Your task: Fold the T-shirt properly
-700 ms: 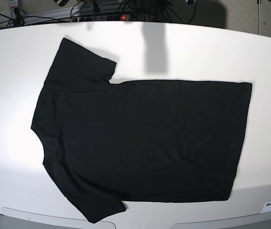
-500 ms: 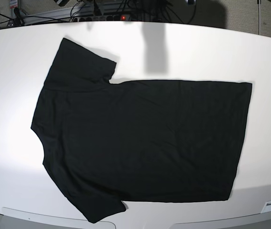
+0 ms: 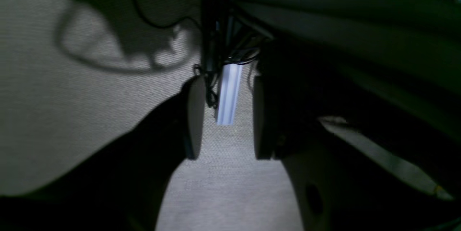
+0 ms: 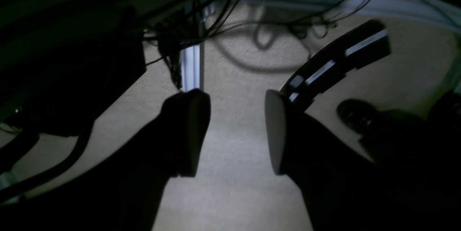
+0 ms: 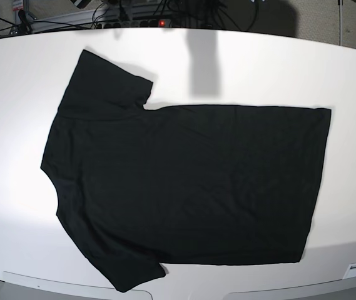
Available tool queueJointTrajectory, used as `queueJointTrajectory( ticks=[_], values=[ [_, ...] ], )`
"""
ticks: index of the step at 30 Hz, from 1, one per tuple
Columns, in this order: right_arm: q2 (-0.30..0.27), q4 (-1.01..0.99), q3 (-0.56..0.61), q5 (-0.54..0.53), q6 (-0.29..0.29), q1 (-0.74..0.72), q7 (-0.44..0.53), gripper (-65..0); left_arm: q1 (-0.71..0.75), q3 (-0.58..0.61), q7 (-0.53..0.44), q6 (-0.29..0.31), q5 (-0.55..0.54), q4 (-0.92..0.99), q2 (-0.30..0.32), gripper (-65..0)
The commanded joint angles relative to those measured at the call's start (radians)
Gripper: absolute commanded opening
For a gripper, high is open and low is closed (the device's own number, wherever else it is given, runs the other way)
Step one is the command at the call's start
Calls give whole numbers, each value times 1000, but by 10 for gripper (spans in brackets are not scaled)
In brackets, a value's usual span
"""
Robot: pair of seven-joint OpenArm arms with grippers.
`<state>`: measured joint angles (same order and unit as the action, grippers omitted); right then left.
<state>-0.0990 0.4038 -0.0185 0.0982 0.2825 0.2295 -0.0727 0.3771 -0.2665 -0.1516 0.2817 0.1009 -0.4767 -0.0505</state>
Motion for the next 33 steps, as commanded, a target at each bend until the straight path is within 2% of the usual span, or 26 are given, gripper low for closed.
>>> queueJointTrajectory(
  ticks=[1,3,7,12,14,22,28,33],
  values=[
    [-8,32,0,-2,6,26,4,-360,29,2,-6,6,-3,-30,-2,-435],
    [-15,104,0,-2,11,74,4,-360,66,2,-3,6,-4,-88,-2,-435],
    [-26,265,0,-6,69,180,4,-361,134,2,33,14,-4,-200,-2,-435],
    [-40,459,0,-64,195,311,-6,-361,222,2,48,104,-4,-332,-2,-435],
    [-51,535,-1,-108,233,364,-24,-361,259,2,55,119,-4,-387,-2,-435],
    [-88,838,-2,-148,238,591,-60,-361,435,2,71,123,-4,-666,-2,-435],
    [-120,1059,-10,-213,232,750,-92,-361,572,2,87,186,-4,-925,3,-435],
    [-119,1252,-61,-214,231,879,-145,-361,647,-1,146,191,-7,-1138,40,-435]
  ],
)
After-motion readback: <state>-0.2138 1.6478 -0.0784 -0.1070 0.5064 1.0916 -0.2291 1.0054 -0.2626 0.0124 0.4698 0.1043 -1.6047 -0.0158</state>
